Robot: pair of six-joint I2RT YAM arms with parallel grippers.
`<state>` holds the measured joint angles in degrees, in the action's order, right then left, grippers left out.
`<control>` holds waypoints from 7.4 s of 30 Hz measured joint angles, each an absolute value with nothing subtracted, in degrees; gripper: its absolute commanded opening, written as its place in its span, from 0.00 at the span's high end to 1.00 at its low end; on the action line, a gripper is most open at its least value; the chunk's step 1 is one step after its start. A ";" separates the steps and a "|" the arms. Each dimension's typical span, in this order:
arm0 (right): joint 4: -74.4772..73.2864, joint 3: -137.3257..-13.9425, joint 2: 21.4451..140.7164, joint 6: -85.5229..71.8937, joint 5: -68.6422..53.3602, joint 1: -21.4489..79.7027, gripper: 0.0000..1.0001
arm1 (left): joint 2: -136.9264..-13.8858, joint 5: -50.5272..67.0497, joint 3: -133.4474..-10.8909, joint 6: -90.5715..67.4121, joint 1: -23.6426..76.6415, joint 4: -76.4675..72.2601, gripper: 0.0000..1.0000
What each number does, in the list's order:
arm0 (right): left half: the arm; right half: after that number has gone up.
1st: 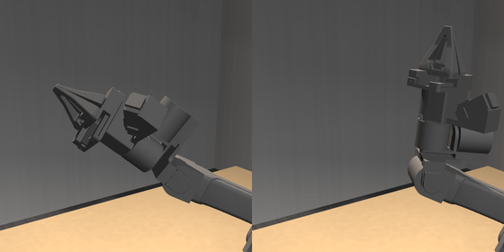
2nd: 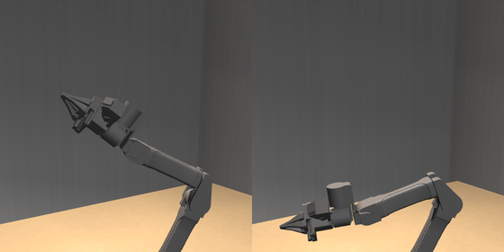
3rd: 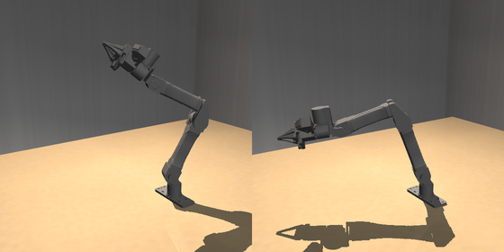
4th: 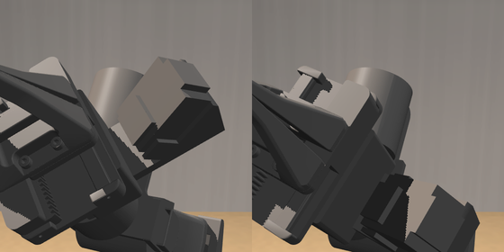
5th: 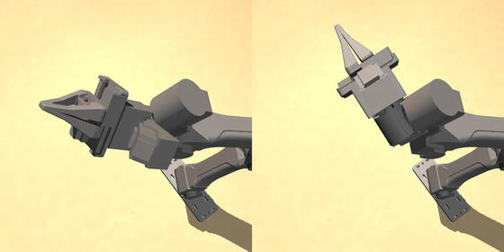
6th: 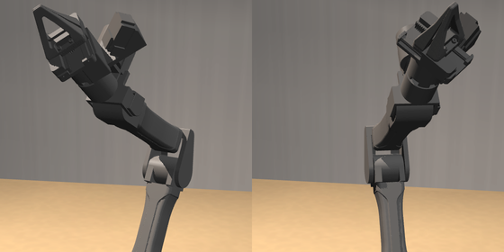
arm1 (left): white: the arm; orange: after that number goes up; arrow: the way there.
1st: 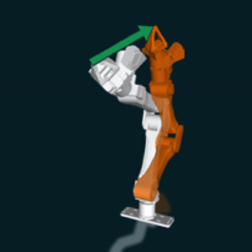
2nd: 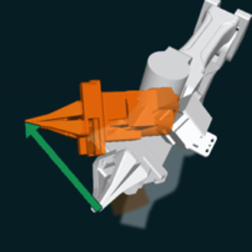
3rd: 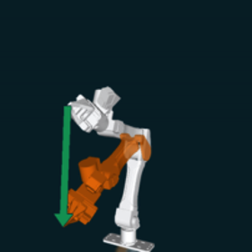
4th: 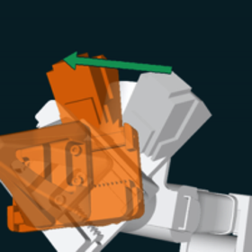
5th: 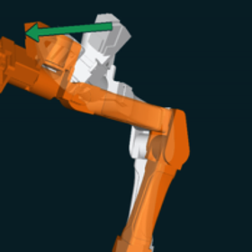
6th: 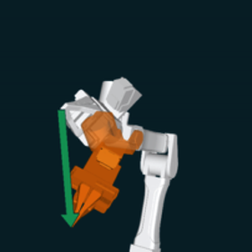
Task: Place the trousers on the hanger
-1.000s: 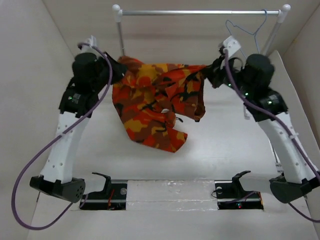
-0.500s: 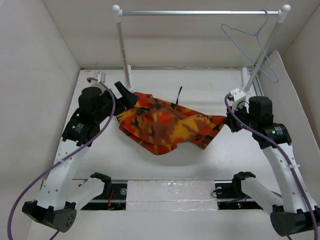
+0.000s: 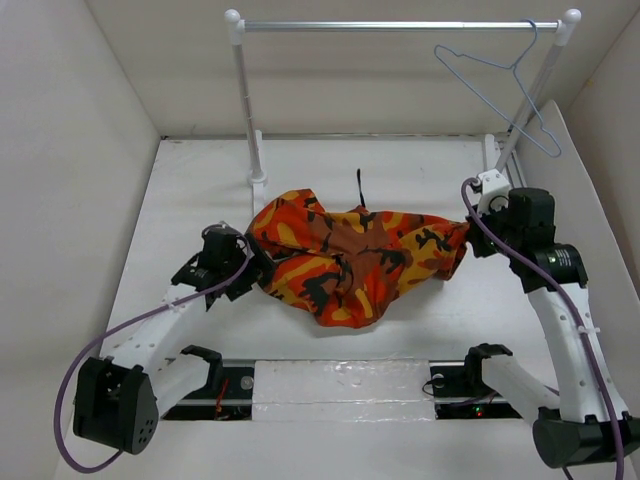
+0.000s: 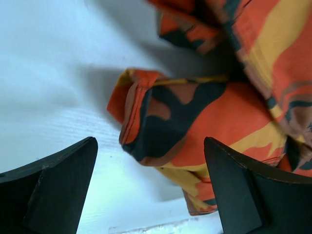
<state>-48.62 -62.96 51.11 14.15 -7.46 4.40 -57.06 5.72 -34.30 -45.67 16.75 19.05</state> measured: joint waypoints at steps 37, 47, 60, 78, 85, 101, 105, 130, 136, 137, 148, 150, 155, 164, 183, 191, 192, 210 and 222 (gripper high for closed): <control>-52.88 -55.48 43.00 10.26 -30.65 14.15 0.36 | -51.31 -25.78 -79.61 -38.59 11.14 41.30 0.01; -57.32 -51.46 44.45 10.68 -21.10 14.55 0.55 | -51.31 -23.33 -78.19 -32.47 11.46 38.30 0.01; -21.85 -46.35 73.67 6.50 -19.16 -3.01 0.26 | -106.83 -6.42 -85.76 -23.27 22.87 21.52 0.01; 8.38 -38.44 91.07 -4.12 -28.21 -4.89 1.00 | -91.31 -1.23 -51.62 -36.23 0.95 9.80 0.10; 3.75 -39.09 77.65 -4.80 -28.03 -10.63 1.00 | -81.87 -5.17 -47.09 -38.39 -4.51 13.17 0.11; -15.09 -50.94 74.65 -3.14 -15.70 -14.63 0.32 | -71.85 5.34 -50.52 -36.93 -7.16 15.66 0.01; -17.15 -51.11 71.83 -2.20 -15.29 -8.86 0.33 | -88.38 4.69 -62.76 -35.03 -3.03 11.97 0.03; -23.14 -53.49 51.29 -1.30 -21.65 7.62 0.34 | -107.87 -6.24 -69.38 -29.41 -14.94 16.69 1.00; -24.01 -53.39 48.62 -1.30 -21.74 8.88 0.33 | -88.86 -2.07 -47.20 -30.83 -36.47 14.44 1.00; -23.92 -53.10 48.62 -1.30 -21.45 9.13 0.33 | -85.30 -2.98 -44.75 -30.89 -39.55 17.19 1.00; -25.52 -49.82 55.33 2.15 -20.95 10.85 0.79 | -70.85 6.04 -61.71 -38.89 -7.16 20.82 0.36; -25.58 -49.82 56.23 2.81 -20.71 10.98 0.73 | -72.40 9.63 -59.94 -42.74 0.62 17.15 0.34; -25.58 -49.65 56.51 3.29 -20.36 11.40 0.62 | -86.04 15.88 -57.67 -51.77 10.90 8.88 0.33; -25.80 -46.19 53.89 2.39 -16.67 13.13 0.26 | -102.83 20.47 -60.20 -61.54 13.17 -2.87 0.37; -15.90 -42.48 79.83 -4.62 -12.86 -23.62 0.13 | -107.96 18.52 -59.31 -69.38 14.55 -17.15 0.68; -8.84 -44.42 89.06 -6.61 -19.64 -22.13 1.00 | -106.89 16.36 -54.87 -72.84 14.52 -21.82 1.00; -8.40 -44.25 89.41 -6.90 -20.34 -21.85 1.00 | -105.56 15.99 -54.26 -72.99 14.41 -22.02 1.00; -6.83 -43.44 82.81 -8.86 -25.63 -24.84 1.00 | -102.63 -6.00 -96.40 -41.34 55.90 0.99 0.41; -13.50 -43.46 72.66 -8.40 -19.88 -25.47 1.00 | -105.51 -6.04 -82.87 -37.10 52.23 14.13 0.15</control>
